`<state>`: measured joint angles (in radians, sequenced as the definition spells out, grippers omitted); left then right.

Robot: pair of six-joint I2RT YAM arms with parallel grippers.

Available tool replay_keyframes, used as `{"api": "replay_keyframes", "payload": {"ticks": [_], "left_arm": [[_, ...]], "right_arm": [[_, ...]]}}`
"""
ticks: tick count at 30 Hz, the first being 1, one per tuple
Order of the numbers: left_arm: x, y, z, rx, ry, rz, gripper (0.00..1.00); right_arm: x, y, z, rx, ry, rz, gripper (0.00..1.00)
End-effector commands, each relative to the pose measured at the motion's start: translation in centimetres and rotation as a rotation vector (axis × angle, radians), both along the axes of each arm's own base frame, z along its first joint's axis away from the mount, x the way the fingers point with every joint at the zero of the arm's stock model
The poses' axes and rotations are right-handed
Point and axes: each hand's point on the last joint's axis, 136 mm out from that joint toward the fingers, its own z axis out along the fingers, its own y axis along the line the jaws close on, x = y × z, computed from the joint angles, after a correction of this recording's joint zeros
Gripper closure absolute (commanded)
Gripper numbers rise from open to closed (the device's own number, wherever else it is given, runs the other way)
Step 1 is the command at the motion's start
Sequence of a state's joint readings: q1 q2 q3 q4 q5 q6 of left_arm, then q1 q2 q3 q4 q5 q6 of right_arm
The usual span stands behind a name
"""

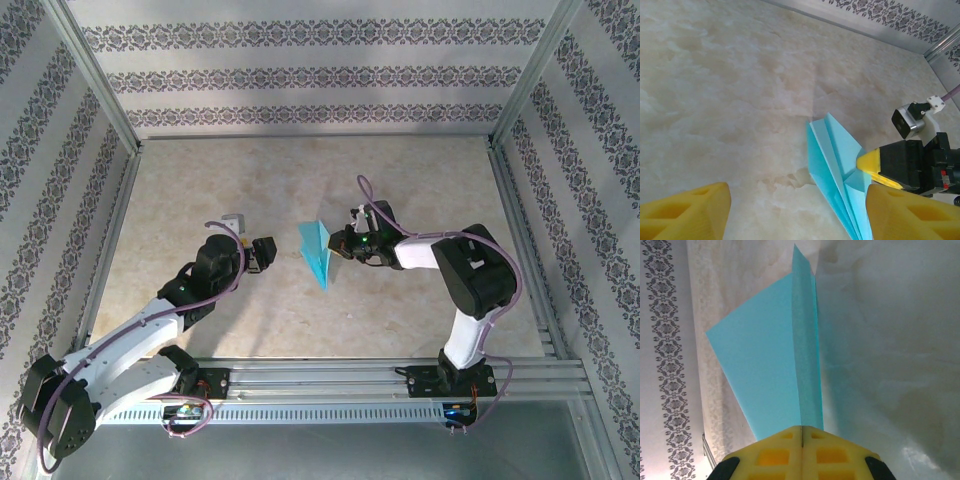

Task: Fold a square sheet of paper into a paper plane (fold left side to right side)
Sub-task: Turn over the paper plane at the center of the table.

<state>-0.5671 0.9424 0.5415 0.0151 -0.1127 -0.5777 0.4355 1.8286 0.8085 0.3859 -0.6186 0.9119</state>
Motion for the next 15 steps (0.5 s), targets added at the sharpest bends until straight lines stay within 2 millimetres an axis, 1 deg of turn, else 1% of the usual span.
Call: {"api": "replay_keyframes", "payload": {"ticks": [1, 4, 8, 13, 15], "left_arm": [[0.7, -0.1, 1.5, -0.038, -0.025, 0.010, 0.28], [0.9, -0.3, 1.4, -0.038, -0.018, 0.004, 0.28], [1.1, -0.5, 1.2, -0.036, -0.010, -0.001, 0.28], [1.5, -0.9, 1.0, -0.039, 0.000, -0.008, 0.27], [1.5, -1.0, 0.9, -0.043, 0.001, -0.012, 0.27]], "right_arm": [[1.0, -0.1, 0.0, -0.001, -0.052, 0.004, 1.00], [0.8, -1.0, -0.7, -0.031, -0.048, -0.016, 1.00], [0.6, -1.7, -0.9, -0.049, -0.051, -0.028, 1.00], [0.3, -2.4, -1.1, -0.068, -0.053, -0.038, 0.95], [0.3, -2.6, -1.1, -0.074, -0.054, -0.041, 0.92]]}}
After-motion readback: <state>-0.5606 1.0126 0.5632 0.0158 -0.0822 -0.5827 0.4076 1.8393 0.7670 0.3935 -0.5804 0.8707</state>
